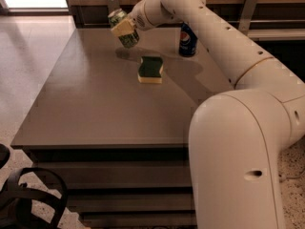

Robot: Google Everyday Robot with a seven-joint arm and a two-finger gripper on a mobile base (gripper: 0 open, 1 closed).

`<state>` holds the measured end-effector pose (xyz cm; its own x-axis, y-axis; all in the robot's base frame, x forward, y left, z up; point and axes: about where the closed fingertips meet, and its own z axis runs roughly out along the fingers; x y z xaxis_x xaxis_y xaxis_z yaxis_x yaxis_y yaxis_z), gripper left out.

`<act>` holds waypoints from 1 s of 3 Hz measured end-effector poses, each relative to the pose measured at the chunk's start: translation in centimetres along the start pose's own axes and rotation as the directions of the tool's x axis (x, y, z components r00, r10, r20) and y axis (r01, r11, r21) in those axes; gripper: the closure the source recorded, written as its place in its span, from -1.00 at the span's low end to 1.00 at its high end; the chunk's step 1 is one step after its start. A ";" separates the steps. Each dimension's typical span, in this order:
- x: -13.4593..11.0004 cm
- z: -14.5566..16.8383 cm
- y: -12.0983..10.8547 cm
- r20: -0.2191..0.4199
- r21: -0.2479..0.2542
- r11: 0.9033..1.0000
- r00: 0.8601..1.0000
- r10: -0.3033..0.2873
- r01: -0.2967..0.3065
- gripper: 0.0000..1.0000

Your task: Knock green can over

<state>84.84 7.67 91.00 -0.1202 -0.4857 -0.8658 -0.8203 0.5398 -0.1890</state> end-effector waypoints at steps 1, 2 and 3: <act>0.0 -0.1 0.0 -0.076 -0.013 0.999 0.996 -0.050 0.050 1.00; 0.0 0.4 0.3 -0.153 -0.039 0.994 0.982 -0.106 0.102 1.00; 0.6 1.5 1.2 -0.226 -0.070 0.988 0.962 -0.151 0.139 1.00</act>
Offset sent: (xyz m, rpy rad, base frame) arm 0.0081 0.0032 0.0064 -0.2989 0.0413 0.0756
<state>84.60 9.03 89.60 -0.1180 -0.7046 -0.6997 -0.8659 0.4179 -0.2748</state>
